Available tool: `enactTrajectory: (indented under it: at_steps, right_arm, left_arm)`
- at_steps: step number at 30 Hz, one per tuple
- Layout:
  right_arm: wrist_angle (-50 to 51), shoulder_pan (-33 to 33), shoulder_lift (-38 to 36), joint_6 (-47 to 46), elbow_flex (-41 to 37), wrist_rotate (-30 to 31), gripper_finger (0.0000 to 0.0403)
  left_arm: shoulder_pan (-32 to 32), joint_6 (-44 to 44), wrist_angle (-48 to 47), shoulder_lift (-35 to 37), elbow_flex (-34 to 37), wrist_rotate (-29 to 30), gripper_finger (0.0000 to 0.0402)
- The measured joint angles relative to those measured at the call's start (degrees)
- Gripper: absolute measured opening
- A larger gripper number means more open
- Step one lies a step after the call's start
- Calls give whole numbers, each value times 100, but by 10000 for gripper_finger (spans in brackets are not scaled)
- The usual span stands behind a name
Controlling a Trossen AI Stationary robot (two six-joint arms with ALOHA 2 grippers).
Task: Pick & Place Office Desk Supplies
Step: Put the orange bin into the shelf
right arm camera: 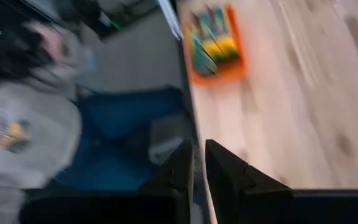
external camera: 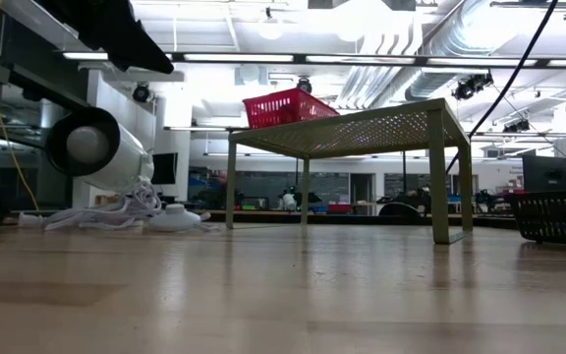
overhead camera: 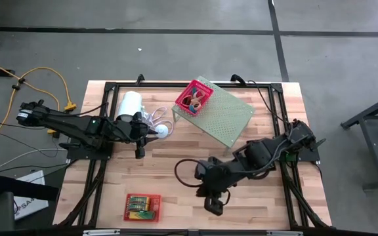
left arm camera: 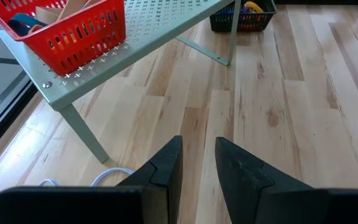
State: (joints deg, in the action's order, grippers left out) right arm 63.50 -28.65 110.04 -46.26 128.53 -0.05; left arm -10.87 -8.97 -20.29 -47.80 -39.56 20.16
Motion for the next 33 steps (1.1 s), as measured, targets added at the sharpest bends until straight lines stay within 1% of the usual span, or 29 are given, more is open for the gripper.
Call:
enactTrajectory:
  at_steps: [6,11,14,19,24,27,33]
  right_arm:
    - [-1249,5,0,0,-2,-9,30]
    - [-2061,5,0,0,-2,-11,30]
    - [-2358,5,2,2,-2,-11,30]
    - [-2525,5,2,0,-2,-11,30]
    - [-2520,5,7,53,-2,-7,30]
    - [-2520,24,7,401,-2,13,30]
    - [-2522,150,7,1448,-2,34,30]
  left_arm:
    - [0,2,95,-1,0,0,89]
    - [-13,0,90,1,1,-5,89]
    - [-50,0,89,0,1,-259,89]
    - [-188,-2,85,-1,-1,-761,89]
    - [-376,-9,85,-1,1,-982,89]
    - [-496,-209,85,-1,0,-990,89]
    - [-665,-499,85,-1,-1,-990,89]
